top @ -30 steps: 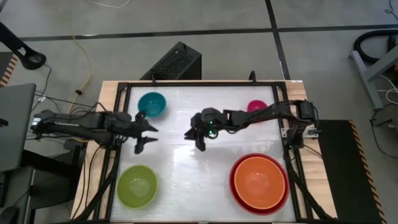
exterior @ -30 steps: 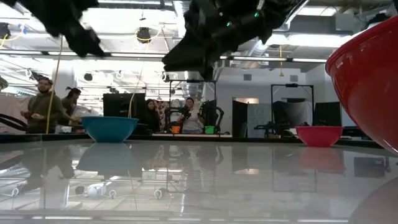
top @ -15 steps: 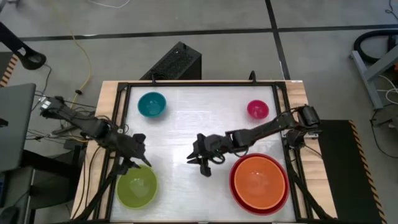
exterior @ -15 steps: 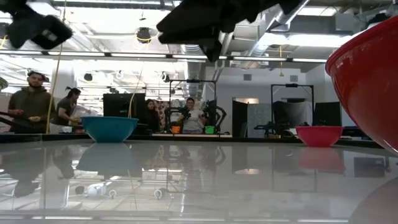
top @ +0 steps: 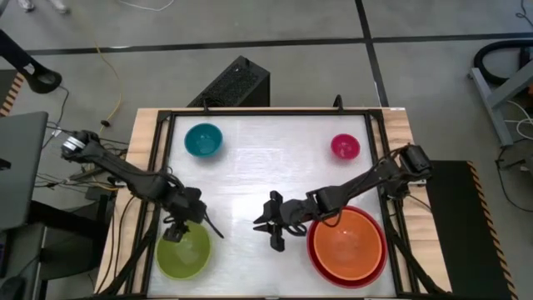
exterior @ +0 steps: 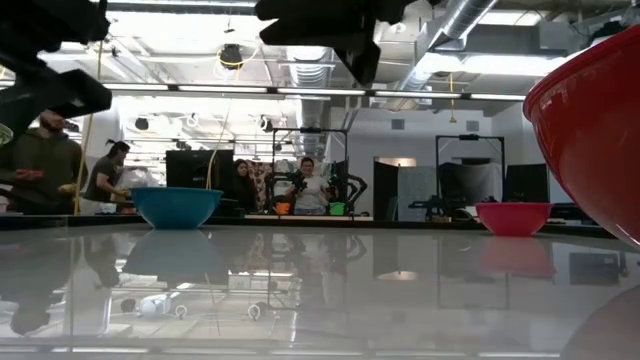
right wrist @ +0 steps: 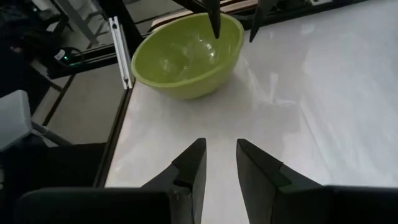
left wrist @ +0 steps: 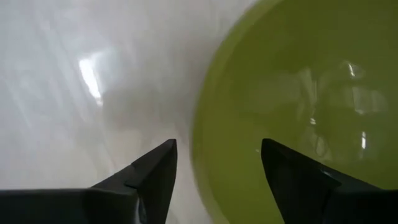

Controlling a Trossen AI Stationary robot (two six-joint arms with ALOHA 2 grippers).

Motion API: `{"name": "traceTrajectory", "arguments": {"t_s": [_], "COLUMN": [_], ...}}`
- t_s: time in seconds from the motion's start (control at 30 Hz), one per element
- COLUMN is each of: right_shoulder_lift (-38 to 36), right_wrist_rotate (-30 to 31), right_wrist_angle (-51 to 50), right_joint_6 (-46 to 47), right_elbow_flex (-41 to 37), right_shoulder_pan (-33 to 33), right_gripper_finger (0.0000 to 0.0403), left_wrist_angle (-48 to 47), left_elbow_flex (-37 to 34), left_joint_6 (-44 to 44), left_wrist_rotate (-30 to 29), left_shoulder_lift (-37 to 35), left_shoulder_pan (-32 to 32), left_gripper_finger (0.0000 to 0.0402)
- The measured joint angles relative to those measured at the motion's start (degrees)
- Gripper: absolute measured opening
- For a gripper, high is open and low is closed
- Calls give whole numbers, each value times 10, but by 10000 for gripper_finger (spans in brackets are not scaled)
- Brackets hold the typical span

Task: Nest bowls inside each other
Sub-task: Stack the green bowl on top of the orange bowl

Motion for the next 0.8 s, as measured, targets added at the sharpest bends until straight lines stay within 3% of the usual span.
{"name": "traceTrajectory", "arguments": {"t_s": [0.3,0.47,0.6,0.8], "right_shoulder_lift": [0,0,0,0], "right_wrist_rotate": [74,76,89,102], "right_wrist_angle": [-1,1,1,2], "right_joint_6": [37,64,69,83], "right_elbow_flex": [0,0,0,0], "right_shoulder_pan": [25,37,48,58], "right_gripper_finger": [111,111,111,111], "left_wrist_angle": [-2,-2,-2,-8], "left_elbow_flex": [-2,-2,-2,-2], "left_joint_6": [18,35,52,56], "left_wrist_rotate": [0,-2,-6,12], "left_shoulder_lift": [70,112,128,133], "left_shoulder_pan": [0,0,0,0], "left_gripper_finger": [233,225,176,36]}}
